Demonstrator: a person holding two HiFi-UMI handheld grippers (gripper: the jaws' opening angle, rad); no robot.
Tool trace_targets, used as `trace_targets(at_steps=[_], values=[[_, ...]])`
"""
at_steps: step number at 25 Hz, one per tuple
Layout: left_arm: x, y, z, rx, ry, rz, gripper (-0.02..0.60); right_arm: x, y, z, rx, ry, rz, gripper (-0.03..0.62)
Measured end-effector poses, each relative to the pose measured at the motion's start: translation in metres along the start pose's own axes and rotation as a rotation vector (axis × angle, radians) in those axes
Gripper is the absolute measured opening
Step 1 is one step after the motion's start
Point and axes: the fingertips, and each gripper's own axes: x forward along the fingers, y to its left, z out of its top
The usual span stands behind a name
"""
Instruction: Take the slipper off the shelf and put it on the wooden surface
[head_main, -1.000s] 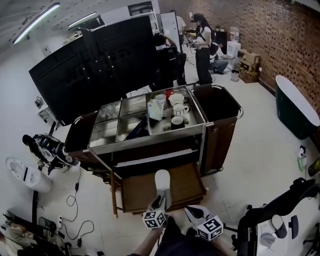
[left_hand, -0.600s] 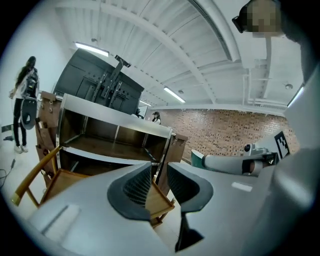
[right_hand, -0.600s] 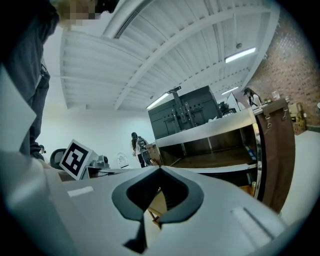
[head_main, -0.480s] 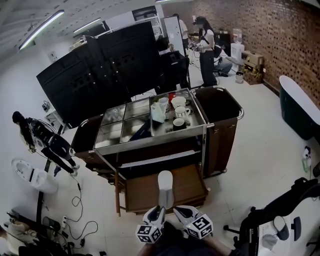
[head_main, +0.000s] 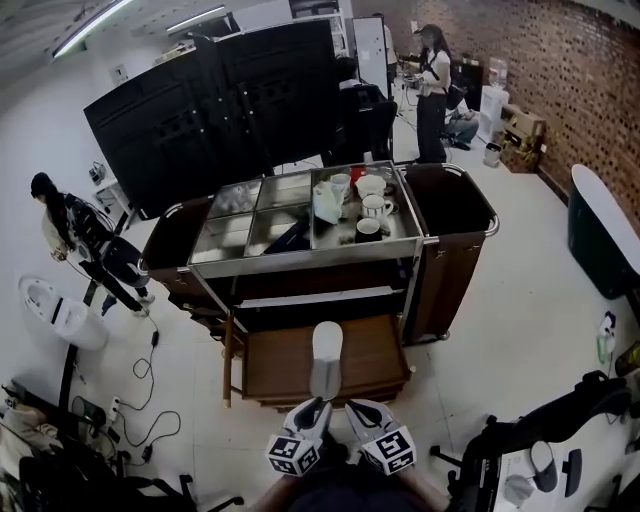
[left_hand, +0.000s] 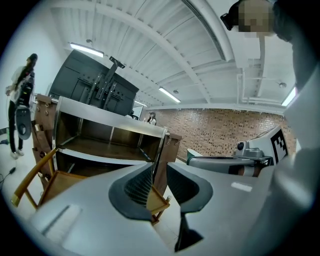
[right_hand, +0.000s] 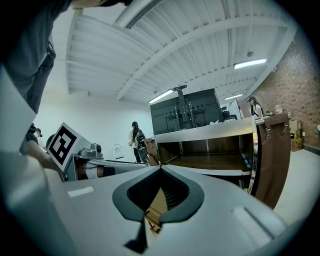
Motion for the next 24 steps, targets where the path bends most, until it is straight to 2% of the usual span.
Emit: trace_targets(at_steps=[16,24], values=[[0.005,-0.011,0.002,-0.013,-0.012,-0.045,0.083,-0.004,-0.004,0.001,-0.005,0.005,-0.002,-0.012],[0.017,-0.009,0.013,0.011,-0.031,-0.072,0.077,0.002,-0.014,0.012,-0.014,-0.016,-0.029,-0.012]])
